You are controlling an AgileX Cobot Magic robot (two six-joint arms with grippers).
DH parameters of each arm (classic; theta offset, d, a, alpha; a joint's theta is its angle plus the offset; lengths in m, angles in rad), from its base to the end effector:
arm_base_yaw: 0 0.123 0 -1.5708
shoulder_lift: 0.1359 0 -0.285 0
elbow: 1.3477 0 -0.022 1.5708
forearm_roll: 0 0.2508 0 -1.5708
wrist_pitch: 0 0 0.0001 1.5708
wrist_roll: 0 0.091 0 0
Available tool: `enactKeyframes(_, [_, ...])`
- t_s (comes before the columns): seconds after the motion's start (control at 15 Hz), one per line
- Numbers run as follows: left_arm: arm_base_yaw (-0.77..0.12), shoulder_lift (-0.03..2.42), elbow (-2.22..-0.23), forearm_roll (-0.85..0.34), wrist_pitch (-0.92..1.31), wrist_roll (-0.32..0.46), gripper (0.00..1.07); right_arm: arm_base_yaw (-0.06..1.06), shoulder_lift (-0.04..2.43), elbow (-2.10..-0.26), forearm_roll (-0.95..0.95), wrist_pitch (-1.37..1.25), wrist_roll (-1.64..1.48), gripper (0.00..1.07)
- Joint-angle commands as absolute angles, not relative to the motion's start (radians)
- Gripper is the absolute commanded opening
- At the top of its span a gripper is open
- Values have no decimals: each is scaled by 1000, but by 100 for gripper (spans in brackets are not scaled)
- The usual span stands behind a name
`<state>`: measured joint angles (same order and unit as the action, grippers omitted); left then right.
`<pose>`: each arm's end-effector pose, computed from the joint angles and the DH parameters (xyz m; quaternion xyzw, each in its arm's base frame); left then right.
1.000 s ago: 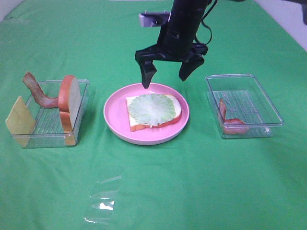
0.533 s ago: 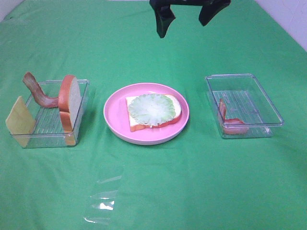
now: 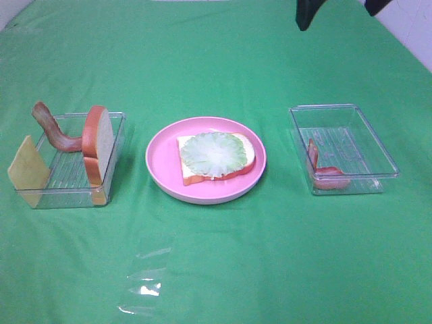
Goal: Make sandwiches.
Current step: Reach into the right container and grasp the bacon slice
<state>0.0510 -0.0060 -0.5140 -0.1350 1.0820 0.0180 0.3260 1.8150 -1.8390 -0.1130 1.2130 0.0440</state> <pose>-0.0081 -0.0113 0.2800 -0.0101 0.8516 -0.0494 0.5218 0.3759 0.1169 0.3567 -0.1433 0.9605 -0.0124 0.2383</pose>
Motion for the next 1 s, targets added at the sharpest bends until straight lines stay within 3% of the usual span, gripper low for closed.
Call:
enactKeyframes(0.07, [50, -11, -515, -141, 1077, 17, 98, 270, 1739, -1667, -102, 1329, 65, 98])
enactKeyframes(0.47, [50, -11, -515, -141, 1077, 17, 98, 260, 1704, -1468, -60, 1256, 81, 98])
enactKeyframes(1.0, [50, -11, -515, -141, 1077, 17, 98, 262, 1782, -1468, 9, 1112, 81, 98])
